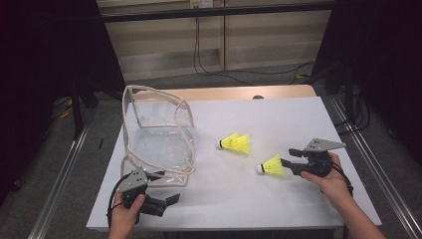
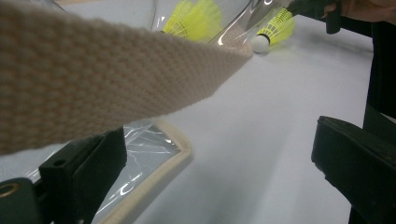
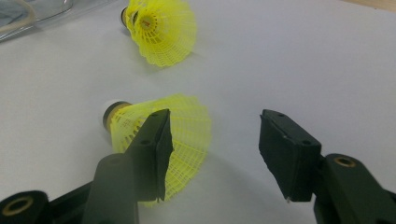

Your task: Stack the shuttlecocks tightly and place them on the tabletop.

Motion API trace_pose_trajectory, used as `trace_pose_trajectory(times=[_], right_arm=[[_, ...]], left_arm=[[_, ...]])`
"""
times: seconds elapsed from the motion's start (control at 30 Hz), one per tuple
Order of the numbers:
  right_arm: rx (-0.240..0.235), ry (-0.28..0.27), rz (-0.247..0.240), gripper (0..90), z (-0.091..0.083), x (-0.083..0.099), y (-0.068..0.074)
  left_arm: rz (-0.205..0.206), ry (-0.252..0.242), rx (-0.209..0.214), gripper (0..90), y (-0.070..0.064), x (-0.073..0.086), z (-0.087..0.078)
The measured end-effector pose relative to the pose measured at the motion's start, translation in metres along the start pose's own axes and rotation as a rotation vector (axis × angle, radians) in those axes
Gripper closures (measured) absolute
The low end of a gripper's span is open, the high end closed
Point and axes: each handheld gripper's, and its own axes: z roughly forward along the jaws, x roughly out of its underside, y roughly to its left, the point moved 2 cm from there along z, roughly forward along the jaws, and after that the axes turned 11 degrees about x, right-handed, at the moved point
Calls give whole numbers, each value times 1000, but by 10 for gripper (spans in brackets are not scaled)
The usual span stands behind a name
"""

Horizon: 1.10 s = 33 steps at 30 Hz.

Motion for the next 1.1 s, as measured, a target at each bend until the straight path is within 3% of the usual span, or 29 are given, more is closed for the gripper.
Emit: trace_pose_trajectory(times=[0.57,1.1], right_arm=[[12,-18,33,356,-11,-1,-8],[-17,-59,87,204,-20,-13,-2]], left_arm=[[1,-4,3,31,1,0,0],[-2,-7,5,31,2,-1,0]])
